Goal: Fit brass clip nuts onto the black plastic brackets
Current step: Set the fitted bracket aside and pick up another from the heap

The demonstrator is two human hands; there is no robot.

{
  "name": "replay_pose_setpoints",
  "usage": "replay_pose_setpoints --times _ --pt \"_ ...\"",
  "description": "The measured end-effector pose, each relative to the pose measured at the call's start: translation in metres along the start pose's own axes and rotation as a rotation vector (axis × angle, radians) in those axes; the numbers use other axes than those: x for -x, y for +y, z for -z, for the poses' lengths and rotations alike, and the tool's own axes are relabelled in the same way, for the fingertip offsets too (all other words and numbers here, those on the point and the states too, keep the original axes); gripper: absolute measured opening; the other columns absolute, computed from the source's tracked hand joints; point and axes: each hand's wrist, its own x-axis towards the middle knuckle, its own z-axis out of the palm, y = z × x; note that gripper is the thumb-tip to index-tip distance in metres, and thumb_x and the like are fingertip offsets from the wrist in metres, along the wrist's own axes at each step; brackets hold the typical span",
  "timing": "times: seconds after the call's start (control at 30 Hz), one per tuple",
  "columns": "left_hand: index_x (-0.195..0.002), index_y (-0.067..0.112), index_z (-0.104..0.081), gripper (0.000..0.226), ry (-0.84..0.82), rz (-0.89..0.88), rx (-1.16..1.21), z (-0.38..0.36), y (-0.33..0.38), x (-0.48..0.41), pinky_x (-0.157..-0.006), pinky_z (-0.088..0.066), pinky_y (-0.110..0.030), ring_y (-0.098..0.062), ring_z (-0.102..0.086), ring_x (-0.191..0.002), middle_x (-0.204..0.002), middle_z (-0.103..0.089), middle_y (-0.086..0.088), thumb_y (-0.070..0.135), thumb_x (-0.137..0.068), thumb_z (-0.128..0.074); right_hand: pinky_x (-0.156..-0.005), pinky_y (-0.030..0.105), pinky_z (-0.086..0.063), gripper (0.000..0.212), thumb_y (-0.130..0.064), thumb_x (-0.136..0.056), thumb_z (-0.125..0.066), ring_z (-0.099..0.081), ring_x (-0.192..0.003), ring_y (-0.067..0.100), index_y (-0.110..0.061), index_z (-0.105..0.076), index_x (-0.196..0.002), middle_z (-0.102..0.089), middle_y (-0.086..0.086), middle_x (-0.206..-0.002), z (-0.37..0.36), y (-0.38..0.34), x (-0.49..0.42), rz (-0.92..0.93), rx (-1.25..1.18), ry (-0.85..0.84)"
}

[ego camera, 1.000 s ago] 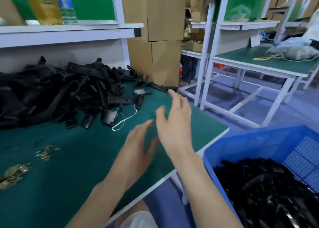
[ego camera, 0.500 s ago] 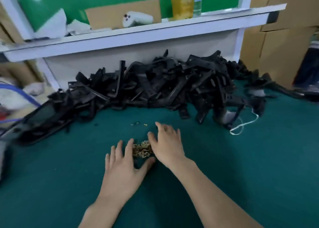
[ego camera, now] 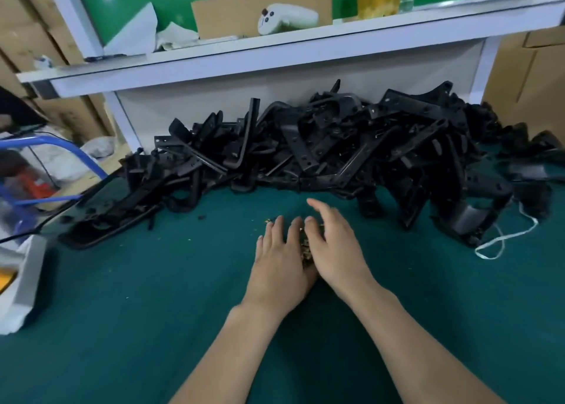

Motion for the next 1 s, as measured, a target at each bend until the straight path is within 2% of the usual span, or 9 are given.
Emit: replay_pose_setpoints --times 0.1,0.23,0.37,0.43,0.53,0.63,0.73,0.9,1.0 --pt "-0.160 0.029 -0.015 0.072 -0.019 -0.033 -0.041 -0.001 -0.001 -0.009 -0.125 -0.009 -0.047 -0.029 -0.005 -0.155 -0.168 -0.012 -0.010 0.048 -0.099 -0.047 -0.114 0.027 -0.026 0.044 -0.027 -0.106 -0.041 -0.024 -0.146 0.014 -0.025 -0.038 -0.150 -0.038 -0.002 -0.155 0.002 0.001 -0.004 -0.002 0.113 0.108" --pt "-0.150 0.036 -0.039 0.054 -0.019 -0.117 -0.014 -0.002 -0.003 -0.009 -0.125 -0.012 -0.042 -0.025 -0.019 -0.153 -0.163 -0.031 0.000 0.056 -0.100 -0.043 -0.125 0.049 -0.007 0.055 -0.029 -0.104 -0.042 -0.004 -0.154 0.031 -0.021 -0.028 -0.156 -0.017 0.012 -0.166 0.009 0.005 -0.014 -0.020 0.510 0.192" --pt "-0.133 0.037 -0.057 0.039 0.065 -0.179 0.124 -0.001 -0.003 -0.002 -0.111 -0.035 -0.032 -0.015 -0.044 -0.135 -0.146 -0.051 0.014 0.053 -0.097 -0.054 -0.122 0.057 -0.003 0.062 -0.028 -0.100 -0.051 -0.004 -0.152 0.043 -0.017 -0.028 -0.156 -0.012 0.024 -0.164 0.025 0.017 -0.028 -0.057 0.762 0.282" --pt "-0.130 0.036 -0.058 0.036 0.070 -0.195 0.156 0.001 -0.002 -0.002 -0.102 -0.042 -0.030 -0.011 -0.051 -0.125 -0.138 -0.054 0.019 0.050 -0.097 -0.057 -0.123 0.056 -0.004 0.062 -0.030 -0.100 -0.049 -0.011 -0.151 0.044 -0.015 -0.028 -0.157 -0.019 0.025 -0.162 0.033 0.025 -0.033 -0.130 0.823 0.236" --pt "-0.123 0.033 -0.060 0.025 0.082 -0.258 0.160 0.002 0.001 -0.003 -0.096 -0.042 -0.027 -0.009 -0.055 -0.112 -0.125 -0.060 0.017 0.040 -0.099 -0.058 -0.121 0.052 -0.008 0.060 -0.035 -0.101 -0.045 -0.045 -0.135 0.035 -0.015 -0.030 -0.155 -0.053 0.012 -0.143 0.031 0.028 -0.034 -0.143 0.962 0.159" --pt "-0.116 0.027 -0.065 0.018 0.116 -0.313 0.123 0.001 0.004 -0.002 -0.093 -0.043 -0.029 -0.013 -0.056 -0.102 -0.115 -0.064 0.013 0.030 -0.100 -0.059 -0.115 0.051 -0.026 0.043 -0.026 -0.097 -0.053 -0.061 -0.107 0.034 -0.014 -0.053 -0.138 -0.067 0.011 -0.115 0.028 0.027 -0.033 -0.080 0.897 0.231" --pt "-0.114 0.026 -0.067 0.016 0.148 -0.323 0.110 0.001 0.005 -0.002 -0.092 -0.043 -0.030 -0.014 -0.056 -0.099 -0.113 -0.064 0.012 0.027 -0.101 -0.058 -0.104 0.053 -0.037 0.029 -0.018 -0.094 -0.058 -0.059 -0.102 0.037 -0.014 -0.063 -0.122 -0.067 0.013 -0.106 0.030 0.026 -0.033 -0.030 0.810 0.314" --pt "-0.115 0.024 -0.066 0.018 0.183 -0.326 0.112 0.002 0.005 0.000 -0.091 -0.046 -0.031 -0.013 -0.055 -0.097 -0.112 -0.062 0.009 0.024 -0.102 -0.055 -0.117 0.065 -0.005 0.055 -0.030 -0.094 -0.061 -0.018 -0.146 0.045 -0.013 -0.046 -0.144 -0.038 0.026 -0.150 0.039 0.025 -0.035 -0.226 0.878 0.286" --pt "-0.120 0.023 -0.066 0.021 0.186 -0.314 0.105 0.001 0.005 -0.001 -0.091 -0.047 -0.031 -0.014 -0.055 -0.099 -0.112 -0.059 0.007 0.027 -0.104 -0.052 -0.117 0.061 -0.016 0.046 -0.033 -0.100 -0.049 -0.039 -0.136 0.039 -0.019 -0.048 -0.144 -0.056 0.015 -0.136 0.040 0.028 -0.033 -0.259 0.926 0.179"
